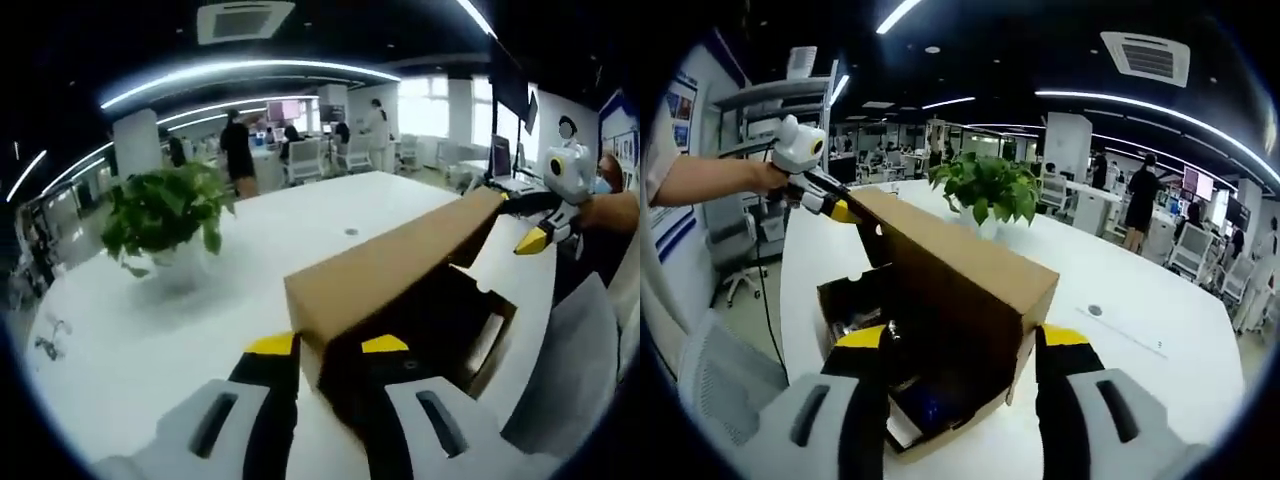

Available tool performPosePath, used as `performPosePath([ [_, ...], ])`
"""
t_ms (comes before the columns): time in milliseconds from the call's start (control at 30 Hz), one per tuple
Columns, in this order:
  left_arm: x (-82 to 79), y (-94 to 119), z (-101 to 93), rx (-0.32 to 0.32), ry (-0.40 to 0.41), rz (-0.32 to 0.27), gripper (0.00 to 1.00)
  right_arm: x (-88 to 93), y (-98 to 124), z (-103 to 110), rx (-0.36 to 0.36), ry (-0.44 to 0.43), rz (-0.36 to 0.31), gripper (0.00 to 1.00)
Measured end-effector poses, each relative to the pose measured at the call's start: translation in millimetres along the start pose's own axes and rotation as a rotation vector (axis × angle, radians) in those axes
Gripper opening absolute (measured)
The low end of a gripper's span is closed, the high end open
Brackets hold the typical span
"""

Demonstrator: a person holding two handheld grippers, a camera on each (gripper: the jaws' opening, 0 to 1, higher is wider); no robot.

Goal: Operate the shoe box by opening the lid, removing the specified soft item, and placing it in the target area until the item is outside and the box remains undamaged.

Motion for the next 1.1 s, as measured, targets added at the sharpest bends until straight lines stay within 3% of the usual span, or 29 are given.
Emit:
performPosePath([
  [167, -3.3, -5.8, 9.9, -0.036, -0.011, 0.002, 0.06, -2.7, -3.2, -6.9, 0.002, -0.004, -0.006, 0.54],
  [333, -6.2, -12.4, 17.4, -0.055, -0.017, 0.003, 0.05, -4.4, -5.4, -14.8, 0.016, -0.005, -0.018, 0.5],
  [500, -9.5, -18.2, 24.5, -0.075, -0.03, 0.003, 0.03, -4.2, -4.7, -33.0, 0.059, -0.027, -0.028, 0.32],
  [1100, -16.1, -34.7, 38.4, -0.082, -0.023, 0.004, 0.03, 46.2, -14.0, -52.6, 0.126, -0.044, 0.079, 0.21],
])
Point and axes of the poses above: the point that each gripper's makers call its tool centre point, and the gripper's own axes: y roughly backward along the fingers, z roughly to its left, x roughly out of its underside, the point moved 1 cm from there along y, roughly backward along the fingers, and after that the axes turned 5 degrees about -x, right-handed, at the moved point
